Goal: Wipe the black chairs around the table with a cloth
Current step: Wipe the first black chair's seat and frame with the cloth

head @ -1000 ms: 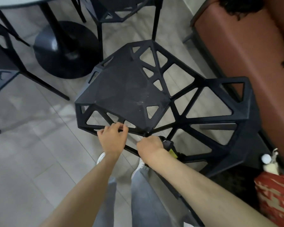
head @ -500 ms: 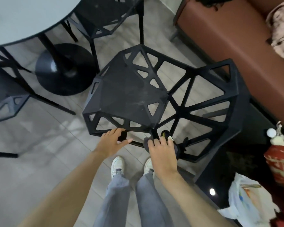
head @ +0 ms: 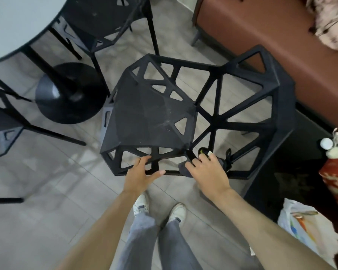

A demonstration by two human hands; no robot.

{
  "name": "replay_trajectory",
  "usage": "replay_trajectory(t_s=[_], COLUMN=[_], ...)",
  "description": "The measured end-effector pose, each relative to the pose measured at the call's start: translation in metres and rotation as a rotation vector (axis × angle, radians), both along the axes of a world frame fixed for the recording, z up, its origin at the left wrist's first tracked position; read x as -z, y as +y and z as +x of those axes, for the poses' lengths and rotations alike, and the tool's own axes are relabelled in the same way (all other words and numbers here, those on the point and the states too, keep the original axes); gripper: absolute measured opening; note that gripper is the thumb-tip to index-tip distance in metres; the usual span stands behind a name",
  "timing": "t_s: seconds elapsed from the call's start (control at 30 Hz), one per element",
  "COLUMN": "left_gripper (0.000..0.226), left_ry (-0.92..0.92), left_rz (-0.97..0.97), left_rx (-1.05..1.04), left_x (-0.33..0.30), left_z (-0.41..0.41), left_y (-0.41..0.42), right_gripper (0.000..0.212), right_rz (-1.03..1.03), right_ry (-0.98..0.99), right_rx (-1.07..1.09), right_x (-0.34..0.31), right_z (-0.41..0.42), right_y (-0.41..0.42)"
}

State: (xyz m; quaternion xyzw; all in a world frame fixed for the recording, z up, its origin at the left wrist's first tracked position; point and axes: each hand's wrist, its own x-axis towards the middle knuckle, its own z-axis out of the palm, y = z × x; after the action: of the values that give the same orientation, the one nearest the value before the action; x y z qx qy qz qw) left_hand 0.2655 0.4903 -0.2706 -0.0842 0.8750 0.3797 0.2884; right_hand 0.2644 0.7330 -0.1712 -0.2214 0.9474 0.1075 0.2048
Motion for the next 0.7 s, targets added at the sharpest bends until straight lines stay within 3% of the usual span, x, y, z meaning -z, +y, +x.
replay_trajectory(t_s=[0.27, 0.47, 0.7], left_gripper=[0.093, 0.08, 0.064], left_ry=[0.028, 0.006, 0.027], left_rz=[0.028, 0.092, 0.038], left_rx=[0.113, 0.272, 0.387], left_x=[-0.004, -0.005, 0.009], left_z=[-0.007, -0.026, -0.054], left_y=[0.083, 0.107, 0.046], right_gripper=[0.031, 0.019, 0.031], right_rz=[0.017, 0.008, -0.186], right_ry=[0.167, 0.222, 0.369], right_rx=[-0.045, 0.15, 0.485], right_x=[0.002, 0.013, 0.046], right_z=[-0.036, -0.058, -0.016], right_y=[0.085, 0.107, 0.052])
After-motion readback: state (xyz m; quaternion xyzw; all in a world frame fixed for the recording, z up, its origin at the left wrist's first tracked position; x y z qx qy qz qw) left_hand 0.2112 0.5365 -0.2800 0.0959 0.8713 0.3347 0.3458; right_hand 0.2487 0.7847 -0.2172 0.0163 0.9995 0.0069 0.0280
